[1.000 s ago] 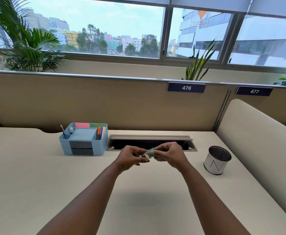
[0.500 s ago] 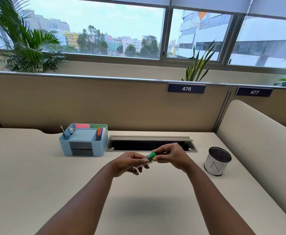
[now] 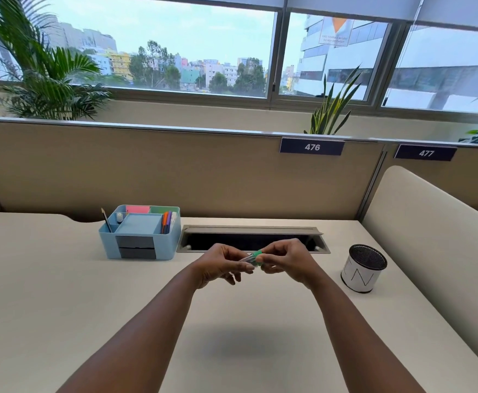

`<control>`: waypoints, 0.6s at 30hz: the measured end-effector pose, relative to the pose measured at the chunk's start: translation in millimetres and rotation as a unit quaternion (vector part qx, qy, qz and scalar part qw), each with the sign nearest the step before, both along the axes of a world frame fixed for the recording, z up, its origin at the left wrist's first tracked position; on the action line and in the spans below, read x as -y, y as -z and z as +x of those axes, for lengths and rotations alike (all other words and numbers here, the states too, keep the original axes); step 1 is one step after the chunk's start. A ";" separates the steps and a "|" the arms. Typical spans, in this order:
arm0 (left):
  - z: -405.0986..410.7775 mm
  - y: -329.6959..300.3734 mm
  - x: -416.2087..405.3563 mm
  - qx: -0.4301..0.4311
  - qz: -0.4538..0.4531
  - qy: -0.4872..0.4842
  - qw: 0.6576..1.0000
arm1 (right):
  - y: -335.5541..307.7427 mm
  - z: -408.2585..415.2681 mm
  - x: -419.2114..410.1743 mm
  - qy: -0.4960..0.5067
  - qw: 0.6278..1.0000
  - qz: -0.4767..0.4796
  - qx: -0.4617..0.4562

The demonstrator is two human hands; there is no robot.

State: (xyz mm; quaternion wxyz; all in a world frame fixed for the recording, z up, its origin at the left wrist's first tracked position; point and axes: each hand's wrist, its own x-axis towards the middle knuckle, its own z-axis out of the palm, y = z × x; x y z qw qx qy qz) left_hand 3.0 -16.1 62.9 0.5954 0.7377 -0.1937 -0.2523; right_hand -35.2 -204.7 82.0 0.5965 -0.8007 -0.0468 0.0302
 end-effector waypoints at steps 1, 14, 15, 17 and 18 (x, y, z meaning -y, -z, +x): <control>0.4 0.6 1.5 0.011 0.004 -0.011 1.000 | 1.1 0.3 -1.4 0.014 1.000 0.004 -0.004; 6.1 22.0 -14.2 0.037 0.014 -0.100 0.994 | 15.0 12.8 -29.9 -0.024 0.997 0.052 -0.051; 8.3 22.9 -20.4 0.029 0.009 -0.106 0.994 | 16.3 16.6 -34.6 -0.033 0.997 0.052 -0.044; 11.8 22.8 -29.5 0.023 0.011 -0.109 0.994 | 18.6 22.2 -41.9 -0.024 0.998 0.043 -0.035; 13.7 22.7 -34.2 0.026 0.015 -0.111 0.993 | 20.4 25.1 -46.6 -0.015 0.999 0.037 -0.033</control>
